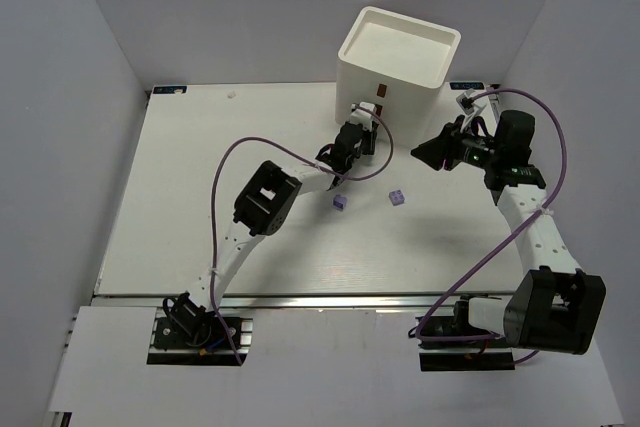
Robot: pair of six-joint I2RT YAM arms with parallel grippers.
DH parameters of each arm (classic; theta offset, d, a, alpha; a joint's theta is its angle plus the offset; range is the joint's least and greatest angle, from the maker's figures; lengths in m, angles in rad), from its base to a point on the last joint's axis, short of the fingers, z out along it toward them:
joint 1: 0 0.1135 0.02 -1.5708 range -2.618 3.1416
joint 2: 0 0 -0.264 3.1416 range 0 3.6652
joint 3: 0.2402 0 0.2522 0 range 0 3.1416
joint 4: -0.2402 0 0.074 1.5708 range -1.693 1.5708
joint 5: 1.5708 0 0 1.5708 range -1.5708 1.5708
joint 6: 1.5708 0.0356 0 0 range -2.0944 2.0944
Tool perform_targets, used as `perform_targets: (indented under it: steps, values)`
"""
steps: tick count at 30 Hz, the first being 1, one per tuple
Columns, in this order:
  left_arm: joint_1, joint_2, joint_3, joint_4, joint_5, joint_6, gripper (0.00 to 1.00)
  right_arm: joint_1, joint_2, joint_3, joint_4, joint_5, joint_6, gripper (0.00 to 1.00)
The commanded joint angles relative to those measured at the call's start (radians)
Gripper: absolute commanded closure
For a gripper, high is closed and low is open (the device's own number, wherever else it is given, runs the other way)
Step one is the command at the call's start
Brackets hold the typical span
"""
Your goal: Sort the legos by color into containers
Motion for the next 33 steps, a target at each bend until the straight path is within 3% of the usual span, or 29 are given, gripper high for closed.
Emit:
perform_targets:
  steps: [1,4,5,8,15,23,27,29,31,33]
  values:
    - [0.003,-0.028,0.025,0.058,-0.012,-0.003,0.69,-0.008,0.002,-0.009,0.045,-0.029,0.013,0.58]
    - [0.003,-0.054,-0.024,0.084,-0.012,-0.005,0.82,-0.007,0.006,-0.009,0.045,-0.031,0.012,0.58]
    - [0.003,-0.06,-0.033,0.095,-0.014,-0.003,0.91,-0.007,0.008,-0.009,0.044,-0.031,0.012,0.58]
    - [0.003,-0.091,-0.081,0.119,-0.012,-0.003,1.0,-0.007,0.011,-0.009,0.044,-0.034,0.013,0.58]
    - [0.003,-0.198,-0.259,0.205,0.0,0.0,1.0,-0.01,0.019,-0.01,0.041,-0.034,0.012,0.59]
    - [0.003,-0.359,-0.56,0.307,0.021,0.015,1.0,-0.01,0.028,-0.012,0.03,-0.031,-0.005,0.58]
    - [0.003,-0.436,-0.665,0.322,0.032,-0.002,1.0,-0.002,0.054,0.003,-0.016,-0.043,-0.091,0.48]
    - [0.003,-0.459,-0.685,0.308,0.043,-0.016,1.0,0.003,0.083,0.031,-0.079,-0.043,-0.161,0.38]
    - [0.003,-0.476,-0.682,0.252,0.046,-0.029,0.84,0.012,0.11,0.06,-0.125,-0.01,-0.215,0.3]
    - [0.003,-0.488,-0.675,0.218,0.064,-0.045,0.6,0.029,0.127,0.065,-0.148,0.047,-0.232,0.3]
